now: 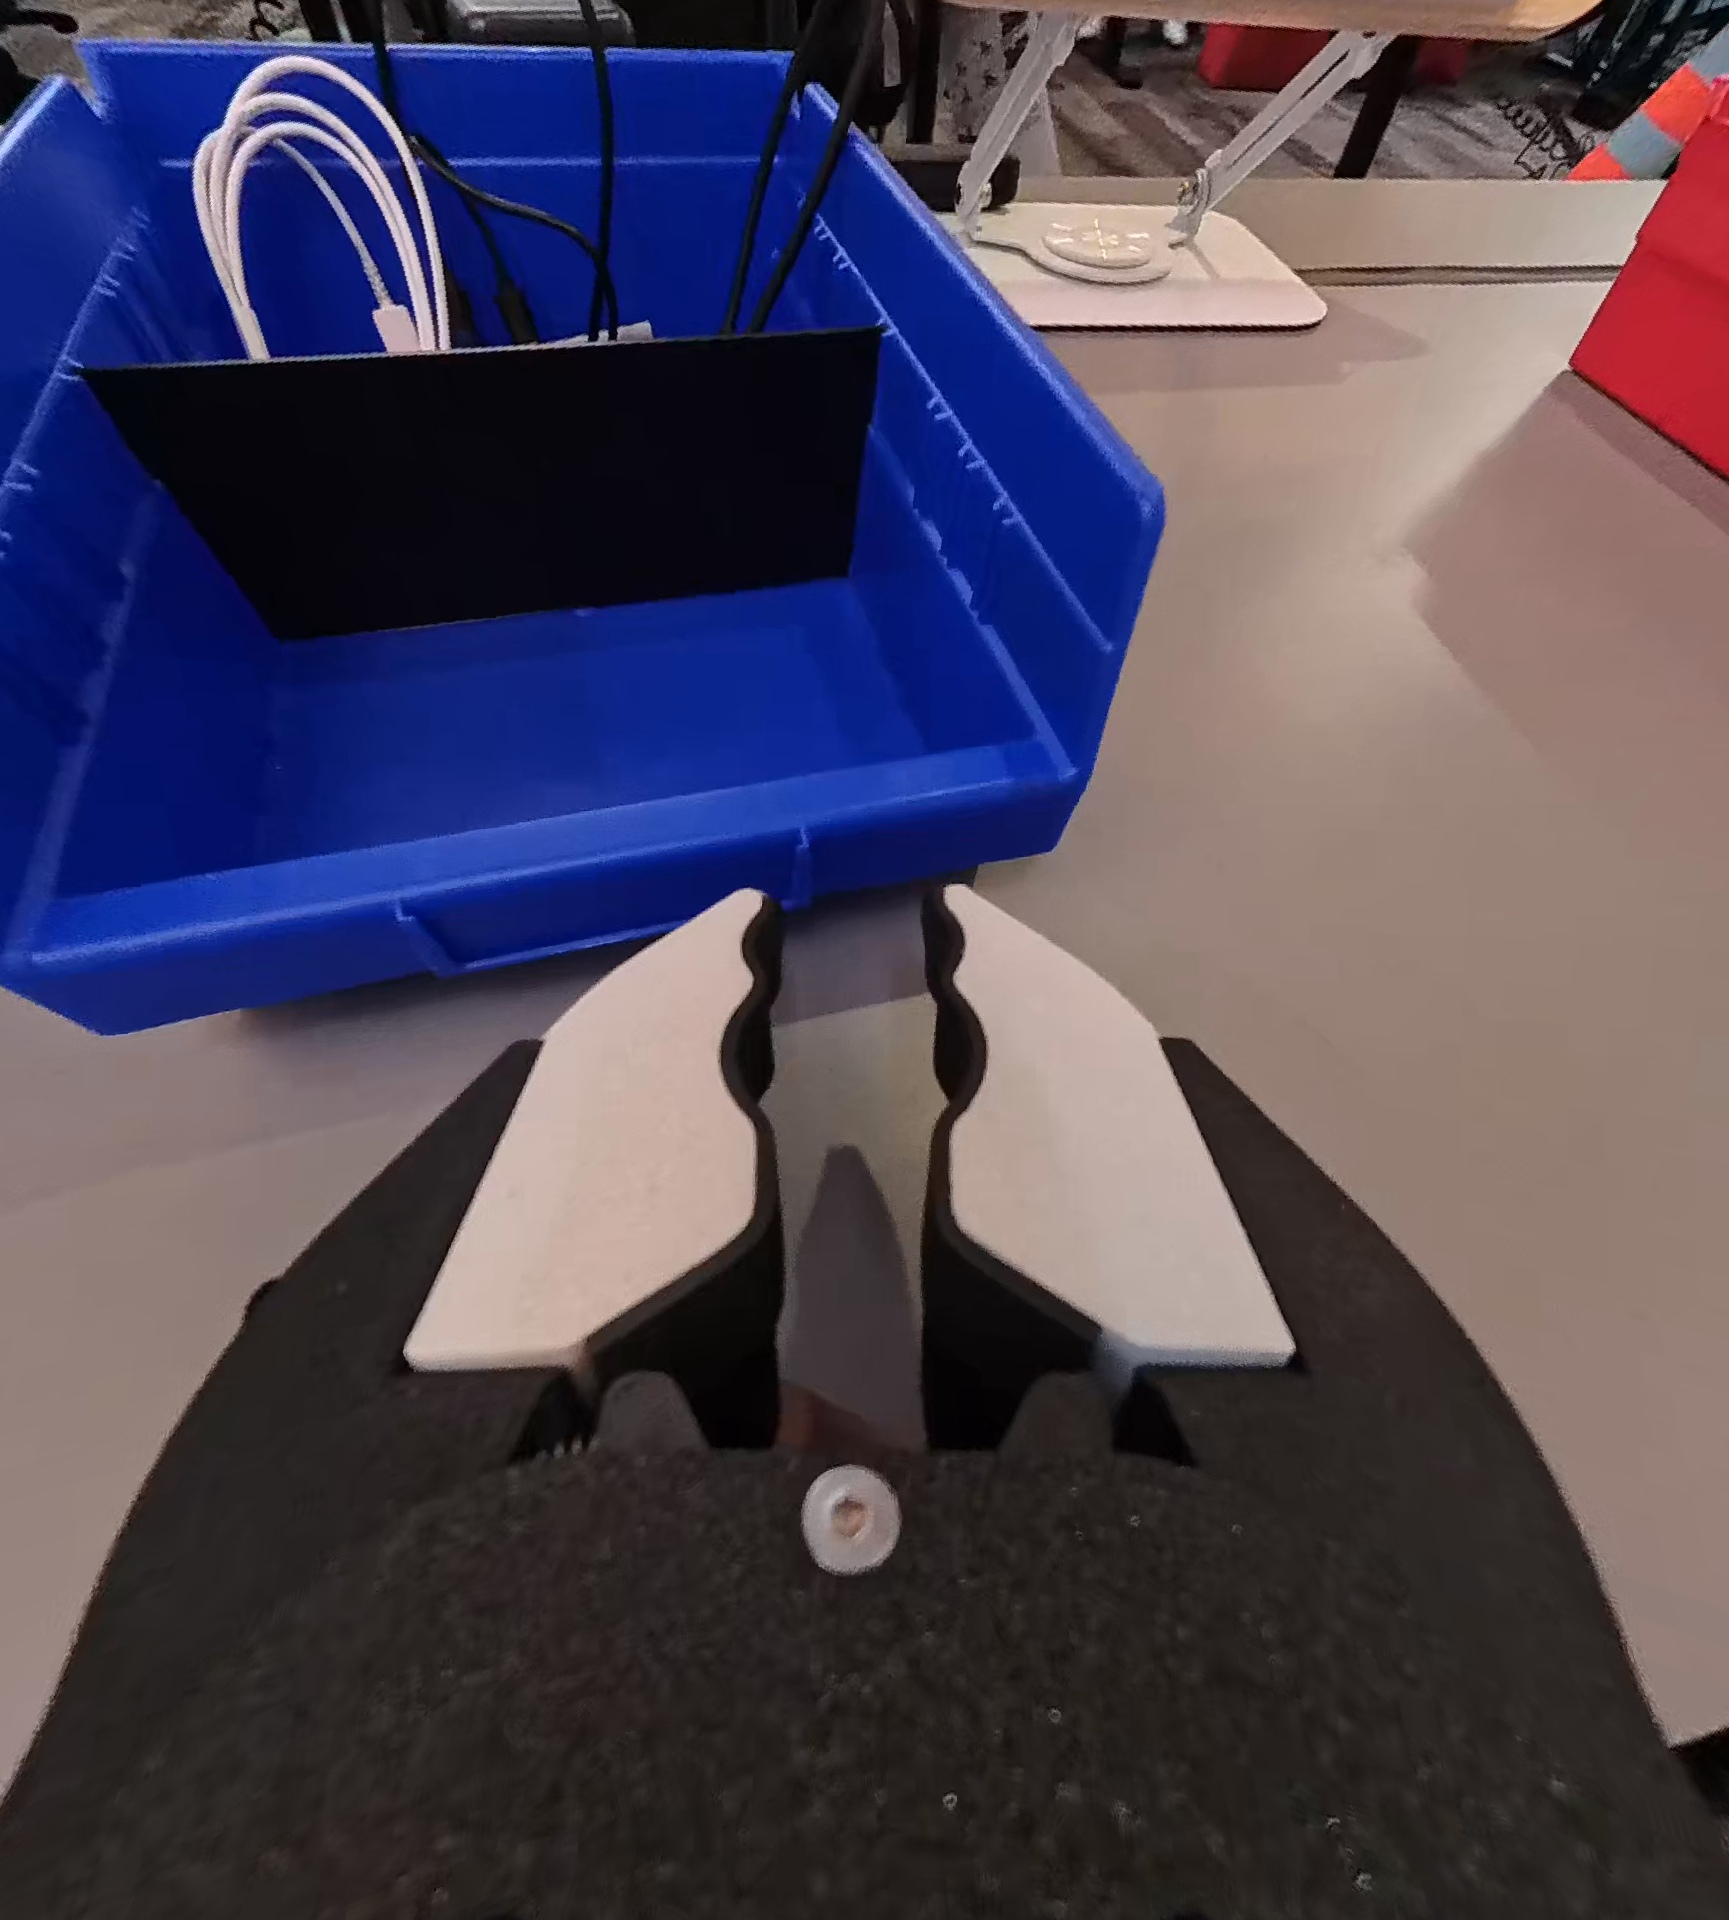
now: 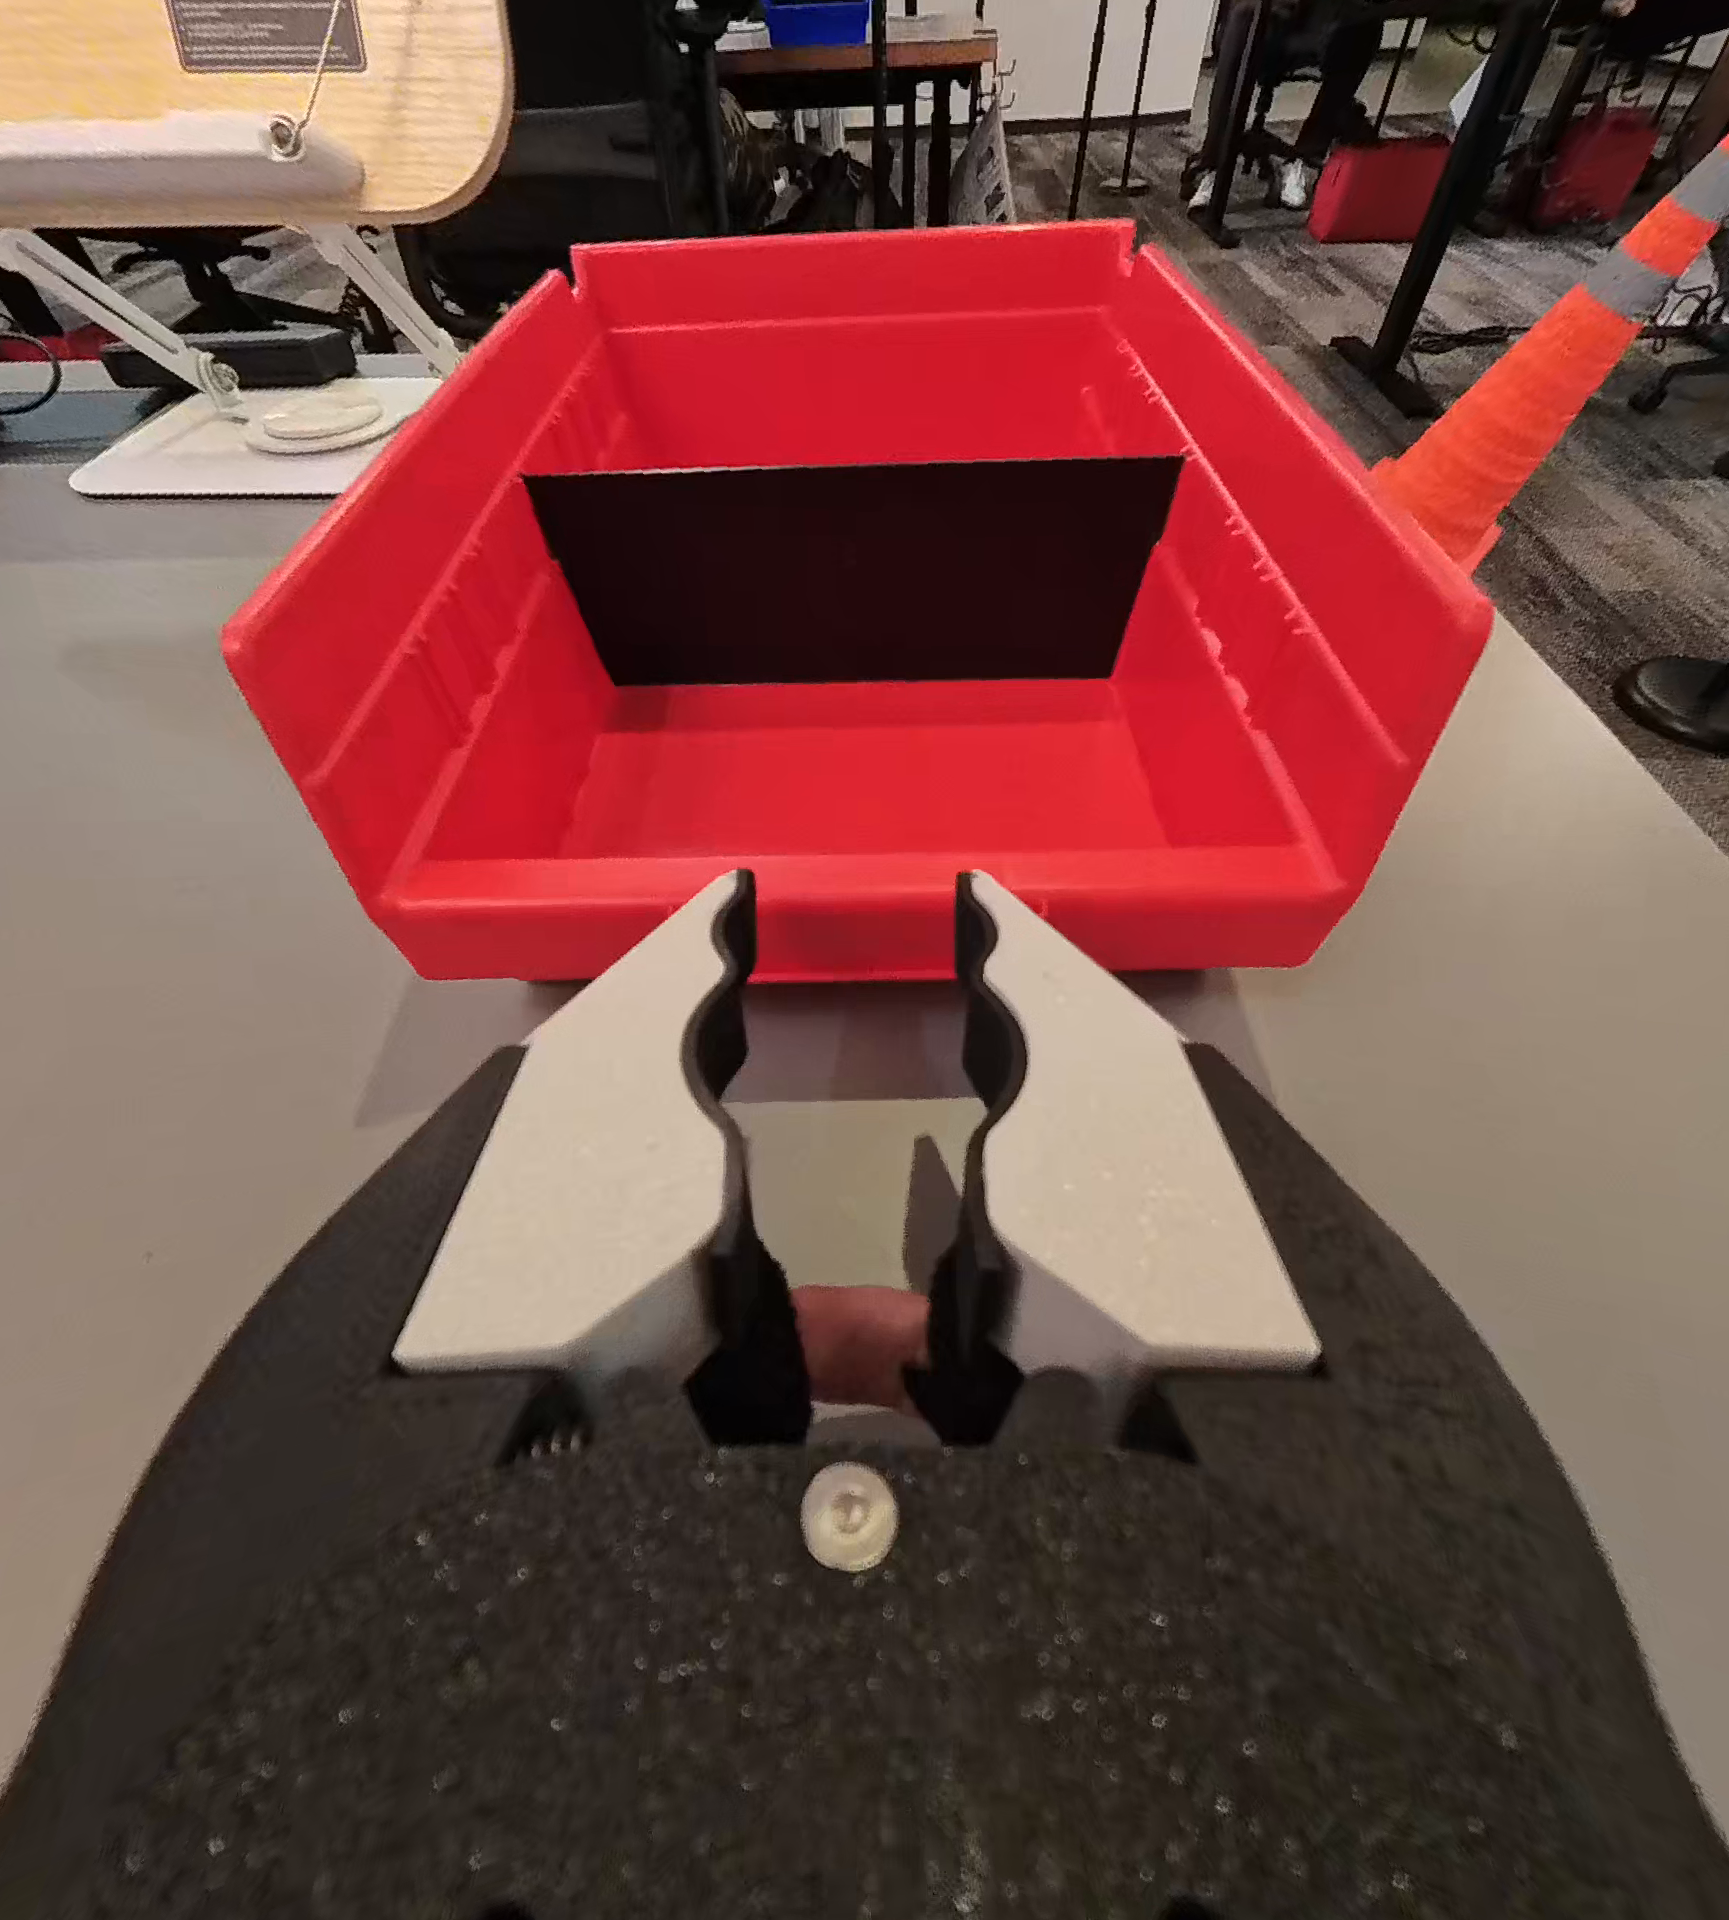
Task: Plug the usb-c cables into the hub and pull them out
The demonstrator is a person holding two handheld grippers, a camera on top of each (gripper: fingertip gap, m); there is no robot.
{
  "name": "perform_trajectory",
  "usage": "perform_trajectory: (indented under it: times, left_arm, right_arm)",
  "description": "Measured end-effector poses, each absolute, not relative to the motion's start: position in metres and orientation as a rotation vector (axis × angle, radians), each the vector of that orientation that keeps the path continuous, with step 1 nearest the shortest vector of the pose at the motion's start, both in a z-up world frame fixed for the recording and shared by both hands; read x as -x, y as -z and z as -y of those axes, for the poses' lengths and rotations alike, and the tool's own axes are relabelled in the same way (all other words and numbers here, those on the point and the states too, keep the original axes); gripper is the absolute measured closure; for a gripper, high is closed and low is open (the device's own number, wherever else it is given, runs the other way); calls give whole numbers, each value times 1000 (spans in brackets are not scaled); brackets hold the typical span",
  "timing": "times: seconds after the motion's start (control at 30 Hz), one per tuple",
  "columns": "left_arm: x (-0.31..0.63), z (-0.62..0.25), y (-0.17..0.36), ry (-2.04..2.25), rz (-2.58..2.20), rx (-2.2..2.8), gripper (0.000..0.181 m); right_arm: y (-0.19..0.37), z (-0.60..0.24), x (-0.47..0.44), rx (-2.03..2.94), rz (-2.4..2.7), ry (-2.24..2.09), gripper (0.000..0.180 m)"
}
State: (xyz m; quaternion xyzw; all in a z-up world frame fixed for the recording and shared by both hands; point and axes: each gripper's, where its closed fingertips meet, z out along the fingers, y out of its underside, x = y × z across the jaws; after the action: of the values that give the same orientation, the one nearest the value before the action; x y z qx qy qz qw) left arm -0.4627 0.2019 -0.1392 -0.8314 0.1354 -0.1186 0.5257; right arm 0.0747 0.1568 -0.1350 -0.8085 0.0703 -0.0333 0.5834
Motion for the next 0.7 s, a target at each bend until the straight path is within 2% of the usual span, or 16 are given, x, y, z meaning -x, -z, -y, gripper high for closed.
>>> perform_trajectory:
  times: [0.17, 0.3, 0.37, 0.47, 0.57, 0.7]
  left_arm:
    - [458, -201, 141, 309, -337, 1994, 153]
    - [457, -201, 147, 302, -362, 2026, 145]
    - [448, -197, 142, 386, -414, 2014, 144]
    - [417, -179, 123, 642, -596, 1993, 142]
    - [404, -181, 98, 722, -811, 1980, 142]
    - [429, -236, 73, 393, -1242, 1923, 140]
  right_arm:
    - [114, -152, -53, 1802, -162, -44, 142]
    - [107, -137, 0, 1741, -274, -355, 142]
    - [107, -132, 33, 1754, -166, -411, 140]
    - [107, -132, 55, 1752, 32, -316, 140]
    - [113, -139, 57, 1763, 54, -340, 140]
    - [118, -147, 52, 1770, -18, -462, 140]
